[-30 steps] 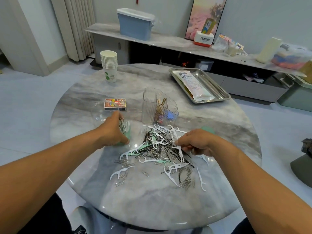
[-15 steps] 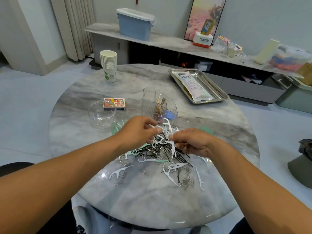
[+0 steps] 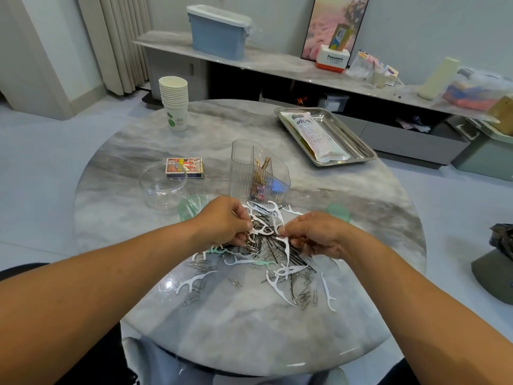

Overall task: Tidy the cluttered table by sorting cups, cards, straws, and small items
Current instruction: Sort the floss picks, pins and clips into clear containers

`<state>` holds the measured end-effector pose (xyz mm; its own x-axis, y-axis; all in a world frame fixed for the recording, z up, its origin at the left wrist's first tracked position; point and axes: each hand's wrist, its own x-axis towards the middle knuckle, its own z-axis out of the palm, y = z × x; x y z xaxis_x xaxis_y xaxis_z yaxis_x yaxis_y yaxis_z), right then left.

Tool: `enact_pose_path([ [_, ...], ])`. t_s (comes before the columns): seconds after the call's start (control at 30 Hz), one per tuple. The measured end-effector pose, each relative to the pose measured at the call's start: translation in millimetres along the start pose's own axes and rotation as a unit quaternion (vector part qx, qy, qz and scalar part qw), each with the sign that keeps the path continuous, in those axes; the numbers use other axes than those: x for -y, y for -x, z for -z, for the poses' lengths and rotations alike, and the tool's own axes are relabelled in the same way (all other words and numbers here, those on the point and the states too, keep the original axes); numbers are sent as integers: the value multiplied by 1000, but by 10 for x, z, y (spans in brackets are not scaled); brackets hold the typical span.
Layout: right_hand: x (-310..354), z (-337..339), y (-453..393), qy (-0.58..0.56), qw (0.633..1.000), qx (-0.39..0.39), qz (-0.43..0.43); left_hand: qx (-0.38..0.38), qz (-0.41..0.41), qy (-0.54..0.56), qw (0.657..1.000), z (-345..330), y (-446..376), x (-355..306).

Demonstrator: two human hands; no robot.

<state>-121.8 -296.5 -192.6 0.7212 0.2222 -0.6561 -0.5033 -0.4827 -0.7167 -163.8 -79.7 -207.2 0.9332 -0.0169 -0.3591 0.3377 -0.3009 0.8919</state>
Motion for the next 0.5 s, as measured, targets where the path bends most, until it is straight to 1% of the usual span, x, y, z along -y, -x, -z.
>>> enact_pose_path([
  [0.1,44,34,33,26,1000,-9,12,6,-13,-138,990,8,25,18],
  [0.13,56,33,40,24,1000,-4,19,-4,-30,-174,984,-1,39,5],
  [0.17,69,19,51,17,999,3,28,-14,-52,-184,982,-21,53,-15],
  [0.2,78,3,62,8,999,11,41,-15,-63,-150,987,-46,58,-40],
  [0.23,88,-20,76,-2,998,21,53,-4,-52,-74,996,-73,61,-78],
  [0.27,96,-39,88,-11,997,34,66,14,-23,22,999,-96,57,-117],
  [0.3,104,-58,107,-17,996,48,74,32,9,115,993,-111,48,-152],
  [0.37,126,-78,137,-22,993,75,84,49,61,253,964,-103,24,-200],
  [0.43,132,-76,144,-25,992,89,88,55,76,326,941,-66,5,-229],
  [0.5,133,-79,152,-22,991,94,88,64,70,337,937,-38,15,-239],
])
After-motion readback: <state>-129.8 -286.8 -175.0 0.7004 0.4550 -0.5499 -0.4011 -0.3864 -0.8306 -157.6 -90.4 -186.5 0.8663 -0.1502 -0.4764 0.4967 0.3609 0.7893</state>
